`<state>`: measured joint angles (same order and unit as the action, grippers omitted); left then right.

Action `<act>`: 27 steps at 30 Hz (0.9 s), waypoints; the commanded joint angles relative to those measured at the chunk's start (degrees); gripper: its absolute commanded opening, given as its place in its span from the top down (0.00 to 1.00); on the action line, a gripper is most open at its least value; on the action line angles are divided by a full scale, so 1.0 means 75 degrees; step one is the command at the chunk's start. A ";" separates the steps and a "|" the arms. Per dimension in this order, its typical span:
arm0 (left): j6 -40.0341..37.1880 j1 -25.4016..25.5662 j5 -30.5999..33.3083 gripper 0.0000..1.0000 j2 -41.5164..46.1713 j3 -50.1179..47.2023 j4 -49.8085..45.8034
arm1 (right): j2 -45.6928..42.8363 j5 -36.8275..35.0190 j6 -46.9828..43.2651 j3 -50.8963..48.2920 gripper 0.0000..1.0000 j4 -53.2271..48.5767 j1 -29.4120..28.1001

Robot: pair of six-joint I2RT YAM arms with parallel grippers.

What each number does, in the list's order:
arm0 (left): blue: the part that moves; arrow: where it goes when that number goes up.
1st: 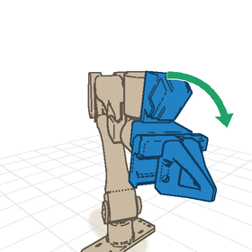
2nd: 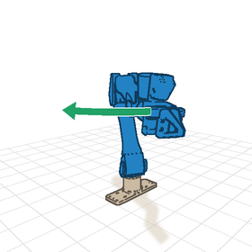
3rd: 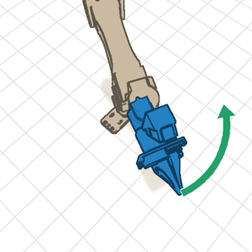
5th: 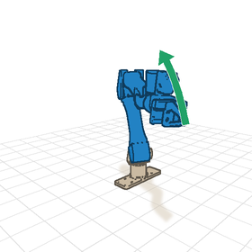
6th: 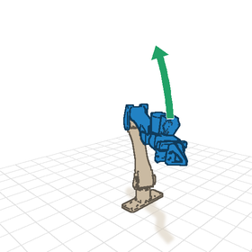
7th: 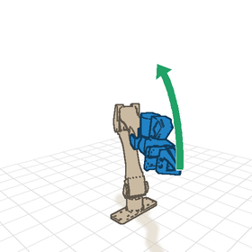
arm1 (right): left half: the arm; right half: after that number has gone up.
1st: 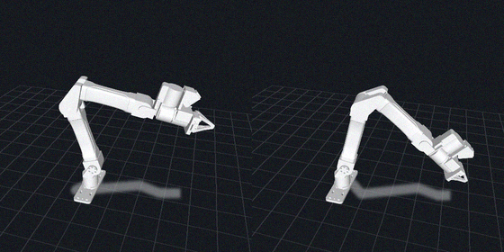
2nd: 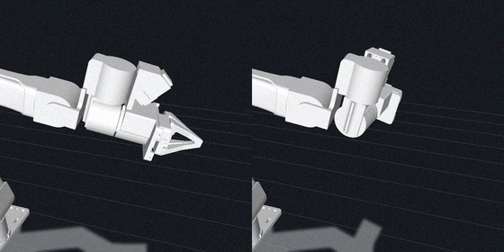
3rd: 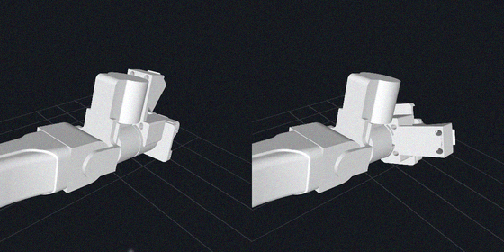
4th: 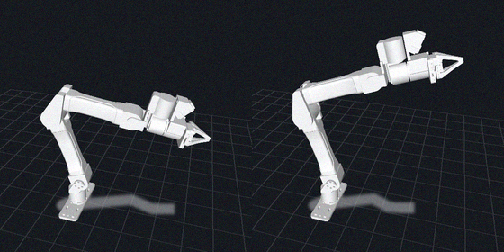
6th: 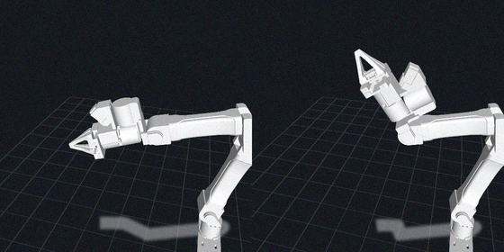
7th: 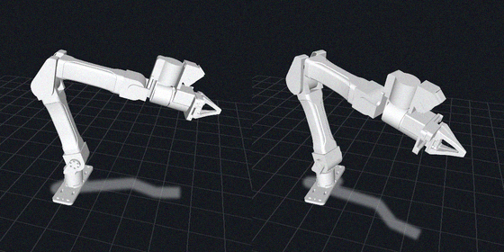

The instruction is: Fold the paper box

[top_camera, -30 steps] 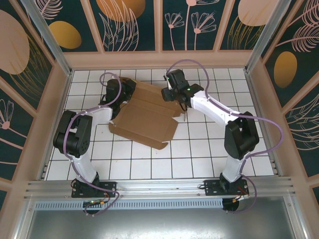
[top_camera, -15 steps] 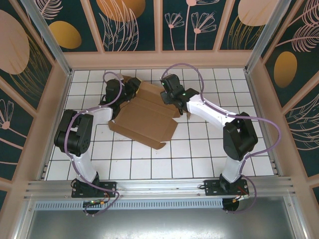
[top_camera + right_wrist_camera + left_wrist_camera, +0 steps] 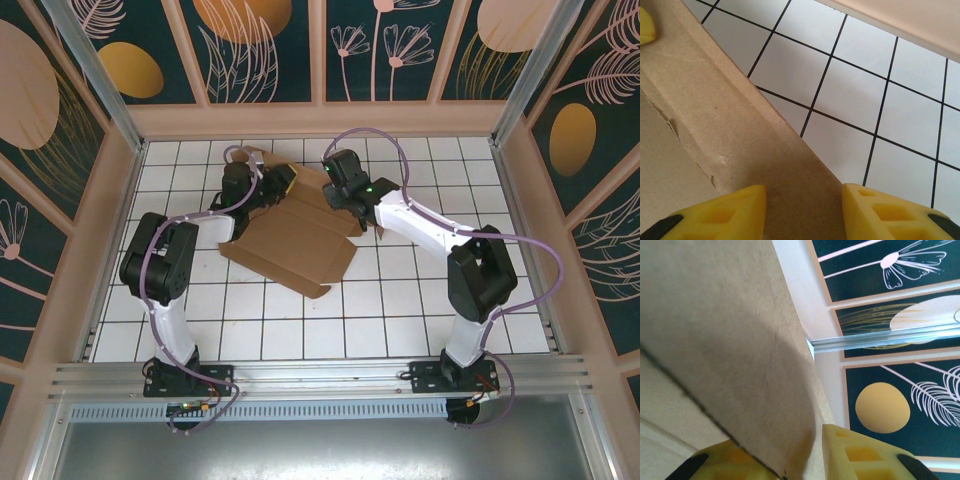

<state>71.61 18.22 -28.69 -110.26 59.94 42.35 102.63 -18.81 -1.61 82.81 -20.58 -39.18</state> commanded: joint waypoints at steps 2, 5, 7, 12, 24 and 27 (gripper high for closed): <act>-0.0129 -0.0116 -0.0363 0.75 -0.0097 0.0176 0.0400 | -0.0156 0.0014 -0.0165 -0.0198 0.57 -0.0186 -0.0070; -0.0057 -0.0166 -0.0447 0.79 -0.0233 0.0321 0.0412 | -0.0184 0.0090 -0.0218 -0.0245 0.58 -0.0152 -0.0079; -0.0005 -0.0173 -0.0445 0.86 -0.0319 0.0385 0.0446 | -0.0238 0.0134 -0.0231 -0.0271 0.57 -0.0128 -0.0074; 0.0140 -0.0179 0.0117 1.00 -0.0174 0.0191 0.0578 | -0.0598 0.0022 -0.0055 -0.0002 0.53 -0.0301 -0.0284; 0.0542 0.0070 0.3134 1.00 0.1182 -0.0270 -0.1073 | -0.1068 0.1940 0.1708 -0.1862 0.71 0.0329 -0.1615; 0.0684 0.0174 0.3538 1.00 0.1322 -0.0359 -0.1355 | -0.0341 0.1882 0.1875 -0.2100 0.76 0.0416 -0.1775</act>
<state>75.77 18.52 -8.19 -102.19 56.75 37.04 95.09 -6.07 9.08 69.63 -17.74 -51.72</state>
